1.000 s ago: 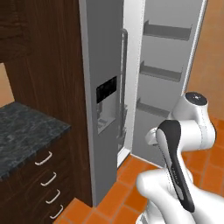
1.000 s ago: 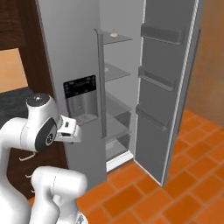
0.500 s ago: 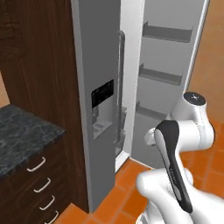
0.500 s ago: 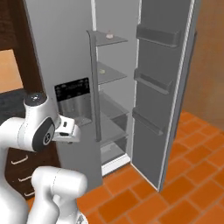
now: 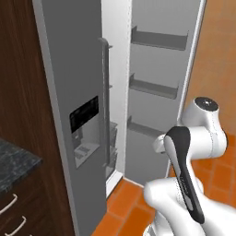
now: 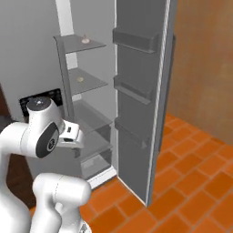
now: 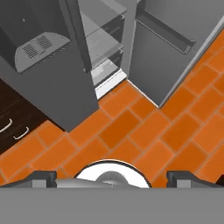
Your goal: Place one garlic and one steak in each tupperware on the nearby counter, to pack two identical lunches.
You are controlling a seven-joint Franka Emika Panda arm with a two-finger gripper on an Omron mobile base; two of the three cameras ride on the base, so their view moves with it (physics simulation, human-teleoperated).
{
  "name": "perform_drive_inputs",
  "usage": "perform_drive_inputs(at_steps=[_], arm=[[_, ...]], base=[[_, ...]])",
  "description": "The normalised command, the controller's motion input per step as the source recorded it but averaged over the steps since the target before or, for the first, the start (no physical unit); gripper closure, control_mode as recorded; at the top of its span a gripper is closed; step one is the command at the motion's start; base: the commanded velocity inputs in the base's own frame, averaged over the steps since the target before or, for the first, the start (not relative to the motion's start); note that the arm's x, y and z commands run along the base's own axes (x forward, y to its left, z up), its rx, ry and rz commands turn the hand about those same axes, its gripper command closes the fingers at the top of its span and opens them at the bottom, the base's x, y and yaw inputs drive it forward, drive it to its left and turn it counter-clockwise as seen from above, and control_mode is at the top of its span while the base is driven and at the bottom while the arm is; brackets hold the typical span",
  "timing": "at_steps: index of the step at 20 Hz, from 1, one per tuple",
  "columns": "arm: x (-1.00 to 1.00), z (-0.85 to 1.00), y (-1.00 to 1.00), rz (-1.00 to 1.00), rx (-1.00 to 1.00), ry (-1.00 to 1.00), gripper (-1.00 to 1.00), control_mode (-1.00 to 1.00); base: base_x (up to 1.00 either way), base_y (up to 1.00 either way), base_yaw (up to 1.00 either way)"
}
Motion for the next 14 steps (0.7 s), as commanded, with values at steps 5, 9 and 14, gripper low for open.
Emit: perform_drive_inputs(at_steps=[5,9,14], arm=[[0.00,0.00,0.00,0.00,0.00,0.00,-1.00,1.00],[0.00,0.00,0.00,0.00,0.00,0.00,-1.00,1.00],[0.00,0.00,0.00,0.00,0.00,0.00,-1.00,1.00]], base=[[0.71,-0.06,0.18],[0.60,-0.08,0.28],[0.45,-0.04,0.32]])
